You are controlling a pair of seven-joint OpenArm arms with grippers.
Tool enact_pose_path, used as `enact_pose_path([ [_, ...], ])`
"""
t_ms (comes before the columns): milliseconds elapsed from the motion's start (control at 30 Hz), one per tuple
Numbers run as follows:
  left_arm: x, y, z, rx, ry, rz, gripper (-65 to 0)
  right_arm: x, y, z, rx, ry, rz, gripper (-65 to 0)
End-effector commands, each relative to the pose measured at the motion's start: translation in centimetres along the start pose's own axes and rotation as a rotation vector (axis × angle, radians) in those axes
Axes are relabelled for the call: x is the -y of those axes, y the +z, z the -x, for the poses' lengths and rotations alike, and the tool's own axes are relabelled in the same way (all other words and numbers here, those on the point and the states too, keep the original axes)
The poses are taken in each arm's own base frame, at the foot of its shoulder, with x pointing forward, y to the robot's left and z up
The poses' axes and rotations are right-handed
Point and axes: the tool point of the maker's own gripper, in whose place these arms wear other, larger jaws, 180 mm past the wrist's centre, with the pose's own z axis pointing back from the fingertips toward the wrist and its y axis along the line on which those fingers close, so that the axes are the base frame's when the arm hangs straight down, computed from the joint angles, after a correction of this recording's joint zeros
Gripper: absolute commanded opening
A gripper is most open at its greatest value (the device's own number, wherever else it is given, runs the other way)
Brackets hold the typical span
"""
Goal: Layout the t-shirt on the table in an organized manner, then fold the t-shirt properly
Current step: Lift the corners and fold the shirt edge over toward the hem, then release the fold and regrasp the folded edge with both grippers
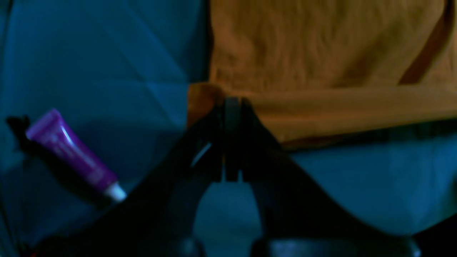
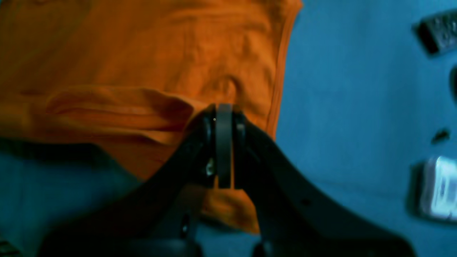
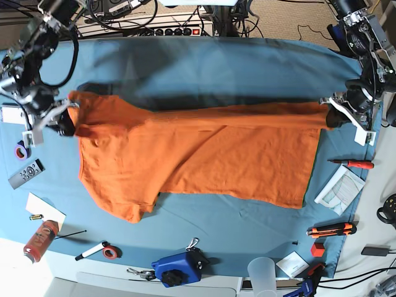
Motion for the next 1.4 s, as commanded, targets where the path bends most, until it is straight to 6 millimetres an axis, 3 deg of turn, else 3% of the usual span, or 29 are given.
enact_pose_path([
  [0,0.1,0.1,-1.1,0.03,-0.021,0.003,-65.0,0.4,0.2,-2.1,0.06,0.034,0.016,-65.0],
  [200,2.4,-2.1,-0.7,0.013,-0.118,0.027,-65.0,1.6,-0.5,-2.9,0.064,0.052,0.118,-65.0],
  [433,2.2,-3.2,-3.5,0.056,-0.178,-0.054,-65.0,2.7,-0.4,-4.1,0.12,0.088,0.179,-65.0],
  [533,2.5,-3.2,-5.1,0.09,-0.19,-0.048,-65.0,3.3,-1.2,-3.8,0.112,0.051,0.168,-65.0],
  [667,3.0,-3.3,-5.5,0.109,-0.219,-0.027,-65.0,4.0,-2.7,-2.8,0.084,-0.015,0.149,-65.0],
  [700,3.3,-3.3,-5.6,0.114,-0.238,-0.011,-62.9,4.1,-2.9,-2.7,0.079,-0.021,0.146,-65.0],
  [767,3.7,-3.3,-5.7,0.123,-0.253,0.013,-49.0,4.0,-3.0,-2.7,0.077,-0.012,0.138,-64.0],
  [833,4.0,-3.2,-6.2,0.154,-0.245,0.026,-37.7,3.9,-3.0,-2.8,0.082,-0.003,0.132,-51.8],
  [900,4.0,-3.1,-6.4,0.165,-0.243,0.024,-33.1,4.0,-3.0,-3.2,0.091,-0.002,0.134,-45.1],
  [933,4.0,-3.1,-6.4,0.166,-0.239,0.022,-33.2,4.1,-2.9,-3.5,0.097,0.002,0.136,-44.9],
  [1100,3.2,-3.1,-6.3,0.147,-0.184,-0.018,-33.2,5.0,-1.7,-6.4,0.176,-0.009,0.129,-45.0],
  [1233,3.1,-1.9,-5.8,0.083,-0.185,-0.034,-33.3,5.9,1.8,-8.8,0.293,-0.071,0.109,-45.0],
  [1367,1.5,1.5,-7.0,0.146,-0.171,-0.073,-33.3,8.3,5.3,-7.5,0.295,-0.157,0.166,-45.0],
])
